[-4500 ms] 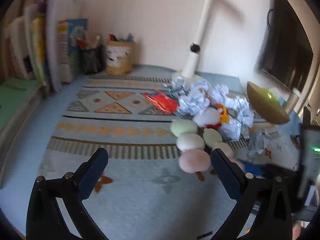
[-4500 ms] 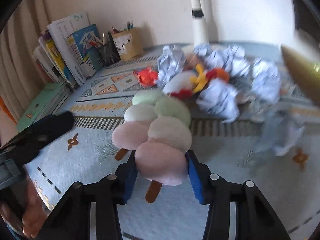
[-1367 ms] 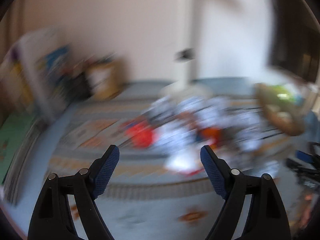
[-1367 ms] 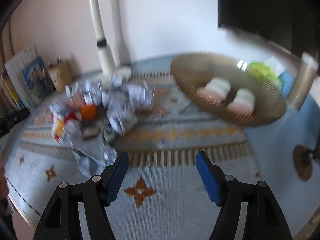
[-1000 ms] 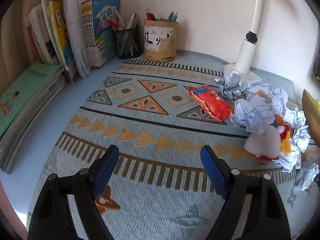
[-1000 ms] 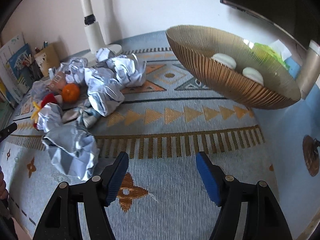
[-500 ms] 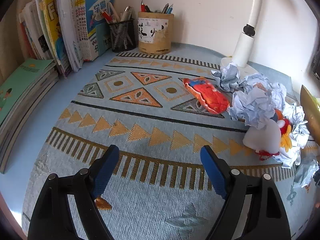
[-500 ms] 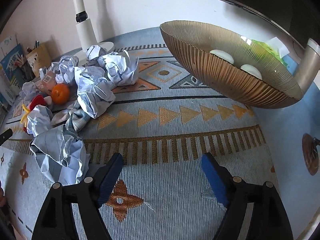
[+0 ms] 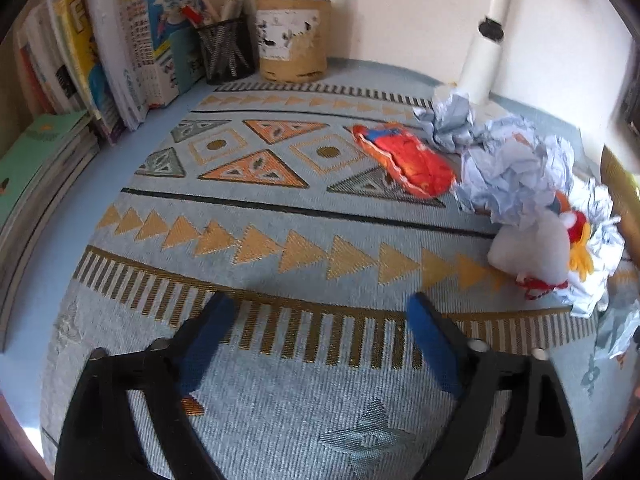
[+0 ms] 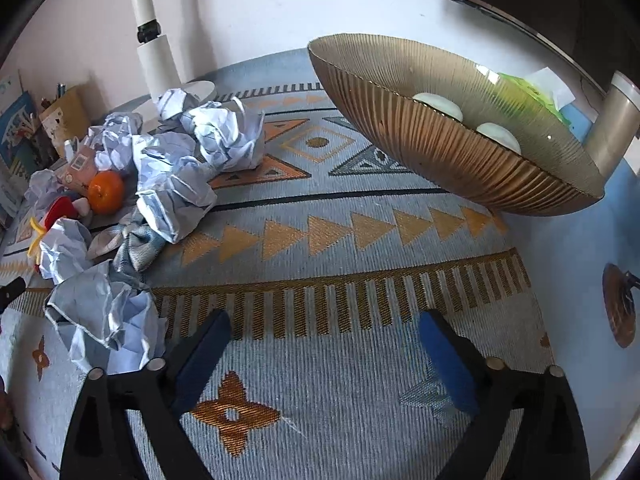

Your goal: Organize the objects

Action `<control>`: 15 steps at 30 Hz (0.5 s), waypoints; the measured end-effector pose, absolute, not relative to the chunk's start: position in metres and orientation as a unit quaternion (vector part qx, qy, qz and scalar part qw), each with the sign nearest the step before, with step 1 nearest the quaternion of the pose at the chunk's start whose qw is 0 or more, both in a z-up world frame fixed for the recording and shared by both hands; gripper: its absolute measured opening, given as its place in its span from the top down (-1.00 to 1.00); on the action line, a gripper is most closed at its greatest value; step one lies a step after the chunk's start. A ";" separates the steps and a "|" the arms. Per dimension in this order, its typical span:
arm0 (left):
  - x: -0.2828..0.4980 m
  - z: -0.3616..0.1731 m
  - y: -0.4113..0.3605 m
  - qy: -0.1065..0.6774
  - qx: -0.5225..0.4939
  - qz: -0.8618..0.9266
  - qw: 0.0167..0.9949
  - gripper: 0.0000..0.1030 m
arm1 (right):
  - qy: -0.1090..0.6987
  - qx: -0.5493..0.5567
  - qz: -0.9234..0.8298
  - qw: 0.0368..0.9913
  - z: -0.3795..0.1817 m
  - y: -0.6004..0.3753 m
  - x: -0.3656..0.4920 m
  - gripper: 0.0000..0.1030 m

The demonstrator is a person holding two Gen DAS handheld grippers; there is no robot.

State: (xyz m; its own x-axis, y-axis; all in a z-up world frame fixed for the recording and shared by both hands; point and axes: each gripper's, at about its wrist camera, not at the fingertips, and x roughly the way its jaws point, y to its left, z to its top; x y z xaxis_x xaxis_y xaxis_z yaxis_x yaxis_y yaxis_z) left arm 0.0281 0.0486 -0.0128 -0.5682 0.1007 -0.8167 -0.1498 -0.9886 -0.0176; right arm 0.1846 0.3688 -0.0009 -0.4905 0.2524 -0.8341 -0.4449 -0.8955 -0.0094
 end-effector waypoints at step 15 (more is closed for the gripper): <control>0.027 -0.016 0.053 0.037 -0.454 0.888 0.069 -1.00 | 0.098 -0.443 0.869 0.199 -0.003 0.380 0.194 -1.00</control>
